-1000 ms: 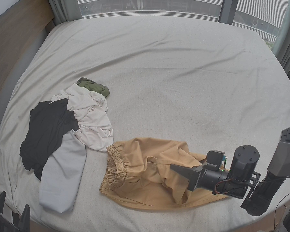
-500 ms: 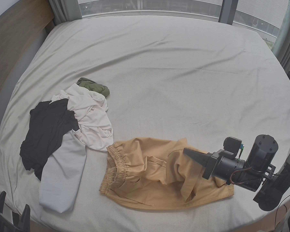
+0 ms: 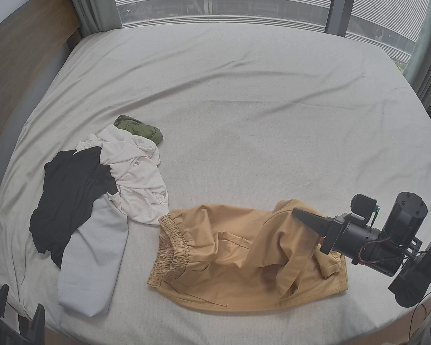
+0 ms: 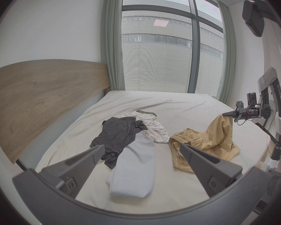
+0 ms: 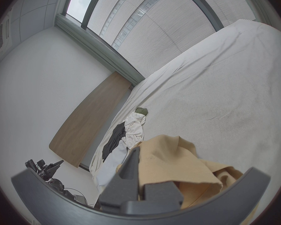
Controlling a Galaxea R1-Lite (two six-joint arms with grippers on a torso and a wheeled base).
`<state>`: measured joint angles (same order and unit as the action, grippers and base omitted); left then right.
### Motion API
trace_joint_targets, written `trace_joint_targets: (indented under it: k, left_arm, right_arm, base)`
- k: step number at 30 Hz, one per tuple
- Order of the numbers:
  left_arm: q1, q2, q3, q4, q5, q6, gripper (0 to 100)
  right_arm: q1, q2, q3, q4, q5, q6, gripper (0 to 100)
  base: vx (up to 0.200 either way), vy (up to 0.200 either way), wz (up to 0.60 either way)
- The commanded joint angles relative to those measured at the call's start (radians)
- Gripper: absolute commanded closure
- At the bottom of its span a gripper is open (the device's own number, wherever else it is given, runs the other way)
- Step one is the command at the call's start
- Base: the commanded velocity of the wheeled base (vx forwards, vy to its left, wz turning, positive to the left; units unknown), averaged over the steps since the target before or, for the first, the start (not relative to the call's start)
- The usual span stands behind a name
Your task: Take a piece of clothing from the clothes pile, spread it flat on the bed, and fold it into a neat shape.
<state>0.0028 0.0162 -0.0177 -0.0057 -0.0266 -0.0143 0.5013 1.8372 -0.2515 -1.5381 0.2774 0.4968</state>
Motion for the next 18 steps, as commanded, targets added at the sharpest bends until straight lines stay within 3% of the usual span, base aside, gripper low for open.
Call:
trace_joint_targets:
  k: [1,11,18]
  left_arm:
    - [0.000,-0.016,0.018,-0.002,-0.001,-0.003,0]
    - [0.000,-0.016,0.018,0.000,0.002,0.005,0]
    - [0.000,-0.016,0.018,-0.002,-0.001,0.017,0]
  right_arm:
    - [-0.043,-0.004,-0.002,0.000,0.017,0.000,100]
    - [-0.205,-0.006,-0.011,0.000,0.120,0.003,100]
    - [-0.240,-0.015,-0.020,0.001,0.140,0.005,100]
  base:
    - [0.000,0.000,0.00]
    - [0.000,0.000,0.00]
    - [0.000,0.000,0.00]
